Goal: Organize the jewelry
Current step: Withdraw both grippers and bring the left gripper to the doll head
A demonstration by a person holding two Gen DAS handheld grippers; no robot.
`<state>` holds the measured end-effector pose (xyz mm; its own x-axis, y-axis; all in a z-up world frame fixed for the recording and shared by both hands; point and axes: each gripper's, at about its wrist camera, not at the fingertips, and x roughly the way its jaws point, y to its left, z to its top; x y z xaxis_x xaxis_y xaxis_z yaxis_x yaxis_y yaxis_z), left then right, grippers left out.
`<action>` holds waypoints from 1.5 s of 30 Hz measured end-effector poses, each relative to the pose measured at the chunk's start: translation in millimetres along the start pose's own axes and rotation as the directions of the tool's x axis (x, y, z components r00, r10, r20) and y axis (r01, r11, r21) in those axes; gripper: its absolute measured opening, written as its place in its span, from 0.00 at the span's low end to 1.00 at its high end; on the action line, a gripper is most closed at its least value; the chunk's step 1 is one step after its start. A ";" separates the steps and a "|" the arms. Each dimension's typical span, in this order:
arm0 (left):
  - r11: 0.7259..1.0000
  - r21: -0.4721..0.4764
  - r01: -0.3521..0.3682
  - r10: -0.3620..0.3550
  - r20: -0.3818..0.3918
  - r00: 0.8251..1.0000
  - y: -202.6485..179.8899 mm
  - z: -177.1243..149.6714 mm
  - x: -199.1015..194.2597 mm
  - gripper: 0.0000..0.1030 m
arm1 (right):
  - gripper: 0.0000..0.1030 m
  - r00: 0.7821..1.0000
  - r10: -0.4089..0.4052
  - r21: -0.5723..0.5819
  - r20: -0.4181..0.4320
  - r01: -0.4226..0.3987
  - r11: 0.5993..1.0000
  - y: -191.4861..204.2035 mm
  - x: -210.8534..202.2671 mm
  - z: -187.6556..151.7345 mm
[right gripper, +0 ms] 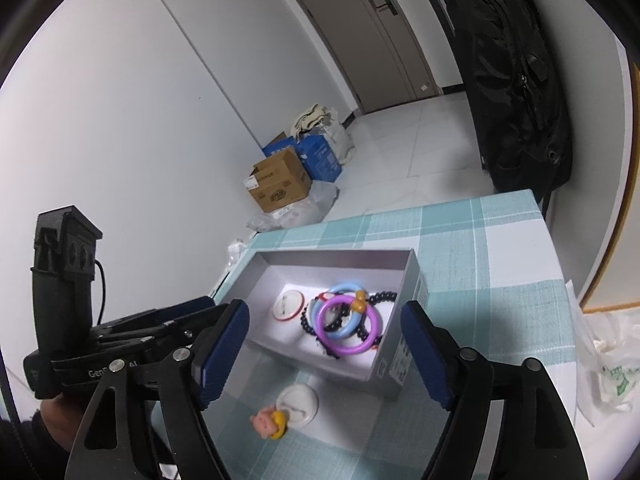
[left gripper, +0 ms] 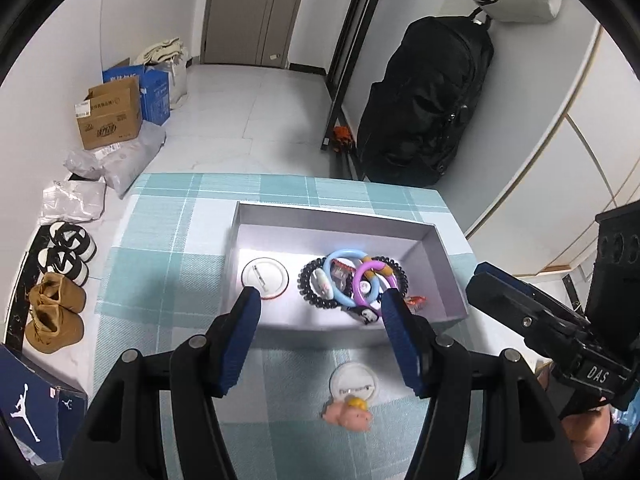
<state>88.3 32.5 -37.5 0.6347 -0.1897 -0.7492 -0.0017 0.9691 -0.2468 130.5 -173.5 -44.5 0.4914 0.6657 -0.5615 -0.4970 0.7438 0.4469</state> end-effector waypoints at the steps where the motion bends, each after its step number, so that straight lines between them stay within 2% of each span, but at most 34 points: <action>1: 1.000 0.004 -0.005 0.005 0.003 1.000 -0.5 -2.0 -1.4 0.56 | 0.79 1.000 -0.001 -0.001 0.000 0.001 1.000 0.7 -1.0 -1.2; 5: 1.000 0.018 -0.019 0.019 0.003 1.000 0.7 -12.1 -5.0 0.56 | 0.81 1.000 -0.007 -0.012 0.002 0.007 1.000 4.1 -7.5 -6.1; 12: 0.998 0.050 0.027 -0.026 -0.009 1.000 -2.0 -25.5 -4.7 0.56 | 0.85 1.000 -0.031 -0.010 -0.001 0.031 0.999 5.8 -15.6 -15.8; 21: 0.996 0.075 0.051 -0.045 -0.082 0.996 -7.6 -44.9 3.1 0.59 | 0.92 0.997 -0.068 -0.003 -0.025 0.068 0.998 4.1 -19.1 -26.4; 23: 0.995 0.089 0.051 -0.043 -0.091 0.995 -10.1 -48.1 5.1 0.61 | 0.93 0.997 -0.073 -0.008 -0.032 0.073 0.997 5.0 -19.3 -28.5; 33: 0.995 0.091 0.043 -0.031 -0.136 0.990 -8.7 -57.0 14.4 0.62 | 0.96 0.993 -0.094 -0.004 -0.065 0.094 0.996 3.5 -17.2 -34.6; 37: 0.994 0.107 0.010 0.006 -0.141 0.990 -10.4 -59.8 18.3 0.62 | 0.96 0.993 -0.096 -0.011 -0.072 0.095 0.995 4.1 -17.2 -35.9; 39: 0.994 0.104 0.028 -0.013 -0.143 0.990 -10.8 -60.3 19.2 0.62 | 0.97 0.992 -0.097 -0.012 -0.075 0.096 0.995 4.1 -16.8 -36.2; 45: 0.993 0.114 0.024 -0.005 -0.164 0.986 -12.1 -61.5 27.6 0.61 | 0.97 0.992 -0.092 -0.002 -0.090 0.092 0.996 2.1 -14.0 -35.4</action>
<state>58.4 5.9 -93.0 0.4991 -0.2175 -0.8388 0.1015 0.9760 -0.1927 97.3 -183.4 -60.4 0.4691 0.5864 -0.6603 -0.4509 0.8020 0.3919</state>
